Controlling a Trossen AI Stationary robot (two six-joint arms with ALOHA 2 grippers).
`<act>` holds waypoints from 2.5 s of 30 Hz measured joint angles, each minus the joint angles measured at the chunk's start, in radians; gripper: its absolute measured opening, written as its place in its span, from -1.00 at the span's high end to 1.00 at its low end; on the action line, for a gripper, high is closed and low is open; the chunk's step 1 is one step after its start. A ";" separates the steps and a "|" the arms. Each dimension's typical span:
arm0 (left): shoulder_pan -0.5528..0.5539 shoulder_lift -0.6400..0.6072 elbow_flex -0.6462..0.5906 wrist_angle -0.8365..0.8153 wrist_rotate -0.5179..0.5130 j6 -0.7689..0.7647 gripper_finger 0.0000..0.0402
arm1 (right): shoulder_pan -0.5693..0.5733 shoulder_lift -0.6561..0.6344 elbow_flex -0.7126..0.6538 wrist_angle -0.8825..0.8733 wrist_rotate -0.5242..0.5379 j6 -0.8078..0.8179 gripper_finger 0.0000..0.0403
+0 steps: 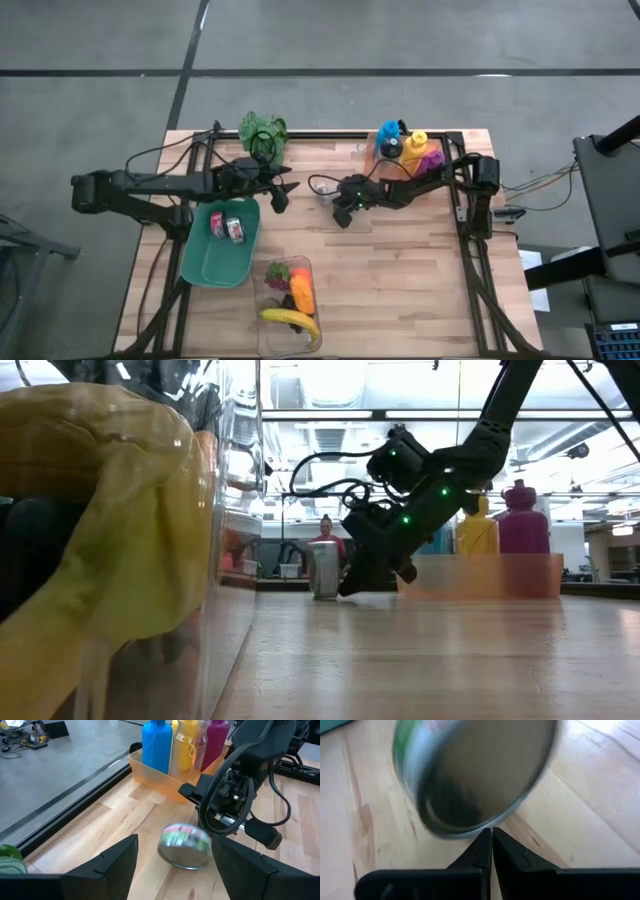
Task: Pick & Place Food Item
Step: Put the green tuna can into the blue bin
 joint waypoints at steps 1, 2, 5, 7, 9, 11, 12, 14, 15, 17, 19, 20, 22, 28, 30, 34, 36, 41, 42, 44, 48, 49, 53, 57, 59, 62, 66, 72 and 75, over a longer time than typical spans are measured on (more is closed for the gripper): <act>0.000 0.000 0.000 0.000 0.000 -0.002 -0.29 | 0.000 0.000 0.000 0.002 0.001 0.000 0.94; 0.000 0.000 0.000 0.000 0.000 -0.002 -0.29 | 0.000 0.000 0.000 0.001 0.001 0.000 0.94; 0.000 0.000 0.000 0.000 0.000 -0.002 -0.29 | 0.000 0.000 0.000 0.006 0.002 0.000 0.94; 0.000 0.000 0.000 0.000 0.000 -0.002 -0.29 | 0.000 0.000 0.000 0.007 0.002 -0.001 0.94; 0.000 0.000 0.000 0.000 0.000 -0.002 -0.29 | 0.000 0.000 0.000 0.007 0.002 -0.001 0.94; 0.000 0.000 0.000 0.000 0.000 -0.001 -0.29 | 0.000 0.000 0.000 0.009 0.003 -0.001 0.94; 0.000 0.000 0.000 0.000 0.000 -0.001 -0.29 | 0.000 -0.001 0.000 0.009 0.004 -0.001 0.94; 0.000 0.000 0.000 0.000 0.000 -0.001 -0.29 | 0.000 -0.001 0.000 0.009 0.005 -0.001 0.94; 0.000 0.000 0.000 0.000 0.000 -0.001 -0.29 | 0.000 -0.001 0.000 0.011 0.005 -0.001 0.94; 0.000 0.000 0.000 0.000 0.000 -0.001 -0.29 | 0.000 -0.004 0.000 0.013 0.005 -0.001 0.94; 0.000 0.000 0.000 0.000 0.000 -0.001 -0.29 | 0.004 -0.009 0.000 0.015 0.005 -0.001 0.94; 0.000 0.000 0.000 0.000 0.000 -0.001 -0.29 | 0.006 -0.015 0.001 0.015 0.002 -0.001 0.94; 0.000 0.000 0.000 0.000 0.000 -0.002 -0.29 | 0.016 -0.029 0.001 0.015 -0.026 -0.001 0.94; 0.000 0.000 0.000 -0.010 0.000 -0.001 -0.29 | 0.065 -0.109 -0.003 0.021 -0.079 -0.035 0.94; 0.000 0.000 0.000 -0.010 0.000 -0.002 -0.29 | 0.078 -0.152 -0.009 0.023 -0.079 -0.059 0.94; 0.000 0.000 0.000 -0.017 0.000 -0.009 -0.29 | 0.098 -0.257 -0.034 0.023 -0.078 -0.110 0.94; 0.000 0.000 0.000 -0.017 0.000 -0.009 -0.29 | 0.109 -0.320 -0.051 0.023 -0.079 -0.137 0.94; 0.000 0.000 0.000 -0.017 0.000 -0.010 -0.29 | 0.126 -0.506 -0.155 0.028 -0.074 -0.177 0.94; 0.000 0.000 0.000 -0.018 0.000 -0.010 -0.29 | 0.126 -0.544 -0.191 0.042 -0.074 -0.172 0.94; 0.000 0.000 0.000 -0.018 0.000 -0.010 -0.29 | 0.125 -0.619 -0.277 0.098 -0.070 -0.162 0.94; 0.000 0.000 0.000 -0.017 0.000 -0.010 -0.29 | 0.125 -0.755 -0.455 0.306 -0.072 -0.162 0.94; 0.000 0.000 0.000 -0.017 0.000 -0.010 -0.29 | 0.125 -0.785 -0.495 0.353 -0.072 -0.162 0.94; 0.000 0.000 0.000 -0.016 0.000 -0.010 -0.29 | 0.124 -0.911 -0.617 0.457 -0.071 -0.164 0.94; 0.000 0.000 0.000 -0.014 0.000 -0.019 -0.29 | 0.124 -1.024 -0.695 0.455 -0.097 -0.162 0.94; 0.000 0.000 0.000 -0.014 0.000 -0.025 -0.29 | 0.124 -1.068 -0.723 0.457 -0.142 -0.171 0.94; 0.000 0.000 0.000 -0.014 0.000 -0.029 -0.29 | 0.124 -1.124 -0.762 0.455 -0.194 -0.185 0.94; 0.000 0.000 0.000 -0.014 0.000 -0.034 -0.29 | 0.124 -1.186 -0.807 0.443 -0.202 -0.167 0.94; -0.001 0.000 0.000 -0.014 0.000 -0.036 -0.29 | 0.124 -1.236 -0.807 0.336 -0.203 -0.162 0.94; -0.001 0.000 0.000 -0.014 0.004 -0.036 -0.29 | 0.124 -1.237 -0.807 0.292 -0.203 -0.161 0.94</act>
